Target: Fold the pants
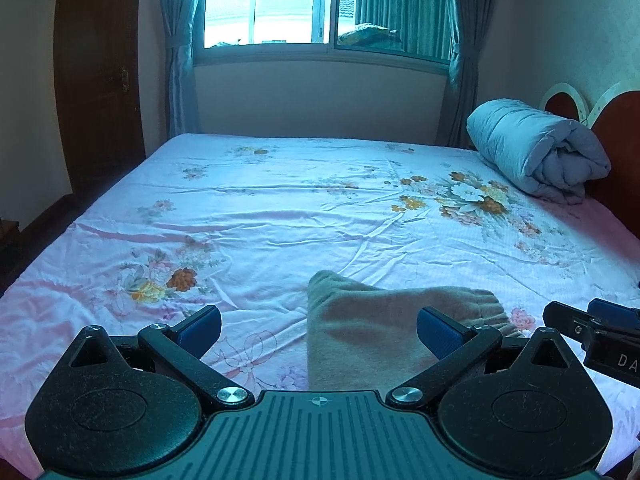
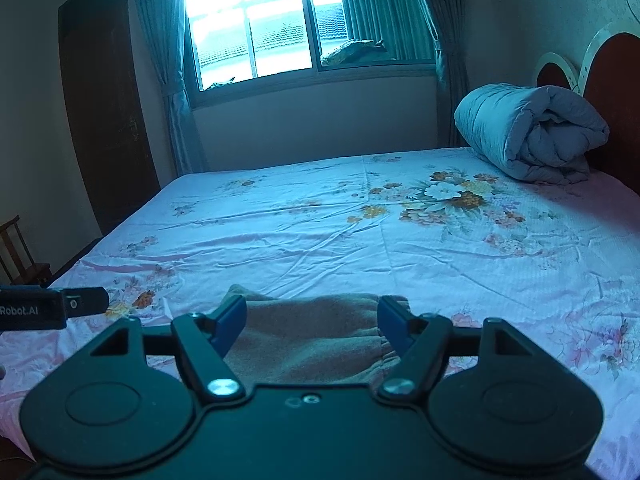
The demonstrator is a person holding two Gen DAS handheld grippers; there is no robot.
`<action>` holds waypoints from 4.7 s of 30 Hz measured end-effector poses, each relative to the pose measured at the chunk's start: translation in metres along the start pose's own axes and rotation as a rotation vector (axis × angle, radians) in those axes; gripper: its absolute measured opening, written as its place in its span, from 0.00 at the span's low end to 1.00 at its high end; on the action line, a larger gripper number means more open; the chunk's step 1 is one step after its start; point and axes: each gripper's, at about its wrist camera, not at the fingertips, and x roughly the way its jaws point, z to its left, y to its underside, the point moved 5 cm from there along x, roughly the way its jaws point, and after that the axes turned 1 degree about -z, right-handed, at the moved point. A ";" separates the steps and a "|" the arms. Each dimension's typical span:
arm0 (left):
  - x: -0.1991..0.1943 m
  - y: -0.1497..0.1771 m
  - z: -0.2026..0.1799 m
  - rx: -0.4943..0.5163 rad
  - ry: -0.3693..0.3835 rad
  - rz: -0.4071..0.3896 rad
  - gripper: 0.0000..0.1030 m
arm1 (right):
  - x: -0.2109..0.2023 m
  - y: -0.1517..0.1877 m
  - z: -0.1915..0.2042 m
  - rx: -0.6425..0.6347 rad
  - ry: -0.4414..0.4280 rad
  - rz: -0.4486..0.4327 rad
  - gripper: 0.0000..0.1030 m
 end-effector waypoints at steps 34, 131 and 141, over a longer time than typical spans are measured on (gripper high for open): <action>0.009 0.002 -0.003 0.008 0.001 0.016 1.00 | 0.006 0.003 -0.007 0.017 0.004 0.019 0.65; 0.308 -0.017 0.002 -0.135 0.227 0.184 0.22 | 0.258 -0.005 -0.103 0.413 -0.331 0.290 0.39; 0.333 -0.008 0.005 -0.008 0.065 0.209 0.88 | 0.315 0.012 -0.101 0.374 -0.136 0.383 0.59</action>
